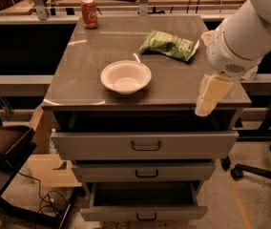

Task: Move paper bowl near coke can

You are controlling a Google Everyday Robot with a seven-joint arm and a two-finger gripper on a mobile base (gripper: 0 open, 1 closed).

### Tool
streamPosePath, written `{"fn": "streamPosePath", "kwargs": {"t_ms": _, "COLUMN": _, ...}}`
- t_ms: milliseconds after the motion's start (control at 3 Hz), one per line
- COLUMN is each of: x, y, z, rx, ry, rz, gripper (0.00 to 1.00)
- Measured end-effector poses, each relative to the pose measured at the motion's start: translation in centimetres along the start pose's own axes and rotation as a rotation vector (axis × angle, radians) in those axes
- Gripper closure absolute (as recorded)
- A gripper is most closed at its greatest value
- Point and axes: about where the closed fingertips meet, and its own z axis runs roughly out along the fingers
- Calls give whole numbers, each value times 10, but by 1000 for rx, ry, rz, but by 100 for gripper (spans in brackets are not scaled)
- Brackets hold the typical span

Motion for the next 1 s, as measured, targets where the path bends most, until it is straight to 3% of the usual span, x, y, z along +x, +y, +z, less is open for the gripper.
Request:
{"fn": "streamPosePath", "kwargs": {"t_ms": 333, "x": -4, "y": 0, "z": 5, "rx": 10, "ry": -11, "rz": -3, "gripper": 0}}
{"fn": "streamPosePath", "kwargs": {"t_ms": 1000, "x": -57, "y": -11, "z": 66, "rx": 0, "ry": -171, "rz": -79, "gripper": 0}}
